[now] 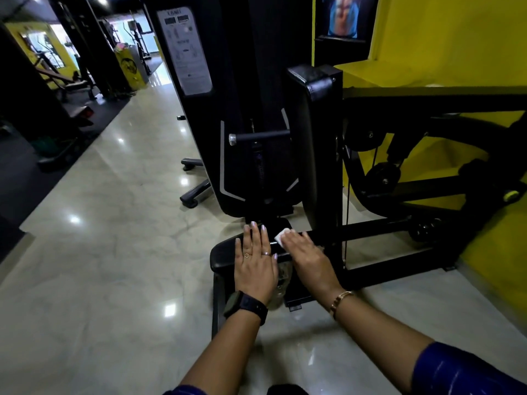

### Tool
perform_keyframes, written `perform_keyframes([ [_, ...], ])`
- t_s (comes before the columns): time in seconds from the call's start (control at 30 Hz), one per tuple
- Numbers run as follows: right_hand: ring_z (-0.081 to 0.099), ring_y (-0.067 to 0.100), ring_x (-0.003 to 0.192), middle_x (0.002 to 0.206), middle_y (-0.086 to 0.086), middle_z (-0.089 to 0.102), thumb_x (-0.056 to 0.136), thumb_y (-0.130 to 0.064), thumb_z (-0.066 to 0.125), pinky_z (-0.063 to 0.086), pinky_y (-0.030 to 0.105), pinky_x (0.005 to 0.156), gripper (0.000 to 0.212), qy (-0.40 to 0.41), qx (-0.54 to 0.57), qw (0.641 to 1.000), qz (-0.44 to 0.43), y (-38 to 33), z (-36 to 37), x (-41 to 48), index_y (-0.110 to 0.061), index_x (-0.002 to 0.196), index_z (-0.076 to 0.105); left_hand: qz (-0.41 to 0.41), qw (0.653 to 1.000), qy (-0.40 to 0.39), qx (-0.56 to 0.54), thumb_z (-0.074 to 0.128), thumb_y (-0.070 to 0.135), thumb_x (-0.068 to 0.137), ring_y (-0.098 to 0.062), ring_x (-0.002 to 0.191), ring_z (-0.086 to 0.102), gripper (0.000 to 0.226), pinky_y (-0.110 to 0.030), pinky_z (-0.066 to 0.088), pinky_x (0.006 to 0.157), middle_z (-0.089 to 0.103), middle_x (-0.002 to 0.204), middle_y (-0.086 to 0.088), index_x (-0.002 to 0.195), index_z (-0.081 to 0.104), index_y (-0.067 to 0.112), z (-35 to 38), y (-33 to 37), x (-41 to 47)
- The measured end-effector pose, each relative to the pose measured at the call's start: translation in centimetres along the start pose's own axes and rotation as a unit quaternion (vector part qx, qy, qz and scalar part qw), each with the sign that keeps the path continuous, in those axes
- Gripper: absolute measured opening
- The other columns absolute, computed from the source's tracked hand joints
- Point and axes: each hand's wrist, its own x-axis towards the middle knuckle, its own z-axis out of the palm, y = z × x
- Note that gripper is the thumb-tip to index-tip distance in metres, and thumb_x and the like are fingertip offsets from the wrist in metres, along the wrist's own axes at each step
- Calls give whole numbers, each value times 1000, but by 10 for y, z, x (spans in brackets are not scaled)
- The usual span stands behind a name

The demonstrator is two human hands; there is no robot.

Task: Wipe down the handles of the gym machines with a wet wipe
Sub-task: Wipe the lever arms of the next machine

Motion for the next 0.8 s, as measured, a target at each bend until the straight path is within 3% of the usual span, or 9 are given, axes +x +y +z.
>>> perform_keyframes([
  [0.1, 53, 29, 126, 132, 15, 58, 79, 14, 34, 16, 31, 120, 59, 20, -33, 997, 74, 40, -14, -10, -2, 132, 54, -11, 1000, -3, -7, 27, 38, 90, -27, 149, -15, 68, -45, 0, 119, 34, 152, -24, 145, 34, -1, 0, 5, 1],
  [0.2, 54, 29, 124, 128, 15, 61, 68, 27, 59, 24, 38, 117, 68, 30, -37, 991, 127, 55, -21, -12, -2, 129, 56, -15, 1000, -6, -18, 27, 37, 91, -26, 149, -13, 68, -44, -3, 120, 31, 153, -24, 144, 34, -4, 2, 11, -1],
  [0.3, 53, 25, 126, 128, 14, 61, 65, 23, 68, 31, 46, 110, 68, 31, -23, 997, 72, 24, -15, -7, -4, 127, 59, -13, 1000, -9, -26, 26, 38, 91, -25, 150, -11, 68, -44, -3, 121, 28, 154, -23, 145, 35, -3, 3, 18, -3],
  [0.43, 51, 25, 127, 133, 17, 57, 65, 10, 79, 34, 43, 108, 67, 11, 3, 1000, 9, -11, 3, -11, -2, 128, 58, 6, 1000, 11, -24, 27, 34, 87, -24, 149, -12, 67, -44, -1, 120, 25, 154, -20, 144, 35, -2, 2, 21, -2],
  [0.57, 47, 21, 130, 137, 14, 54, 55, 26, 71, 38, 42, 107, 84, 1, -51, 999, -11, 30, -18, -22, -5, 132, 56, 13, 999, 13, -44, 26, 38, 93, -23, 150, -10, 66, -46, 7, 118, 29, 155, -19, 147, 25, 1, 5, 22, -1],
  [0.63, 42, 19, 131, 140, 12, 51, 52, 33, 64, 40, 38, 108, 92, 12, -79, 995, 60, 62, -31, -30, -7, 134, 53, 14, 999, 11, -51, 16, 38, 100, -23, 150, -8, 60, -47, 6, 118, 27, 156, -18, 148, 22, 3, 7, 23, -1],
  [0.7, 42, 19, 132, 143, 10, 47, 57, 33, 62, 28, 31, 116, 91, 18, -75, 989, 125, 82, -38, -37, -7, 138, 47, 18, 998, 14, -56, 2, 38, 103, -23, 150, -8, 61, -45, 4, 119, 29, 155, -17, 148, 22, 3, 7, 27, -1],
  [0.77, 42, 20, 131, 142, 12, 48, 59, 33, 60, 18, 29, 118, 88, 29, -60, 986, 155, 84, -37, -35, -5, 137, 48, 36, 998, 17, -53, 7, 37, 103, -23, 150, -9, 58, -44, 4, 119, 33, 154, -18, 148, 21, 3, 8, 33, 0],
  [0.8, 43, 20, 131, 141, 12, 49, 59, 34, 58, 23, 31, 117, 87, 34, -53, 986, 153, 75, -34, -32, -5, 136, 50, 44, 998, 16, -52, 15, 36, 101, -23, 150, -10, 58, -43, 4, 119, 33, 154, -17, 148, 21, 3, 8, 37, 0],
])
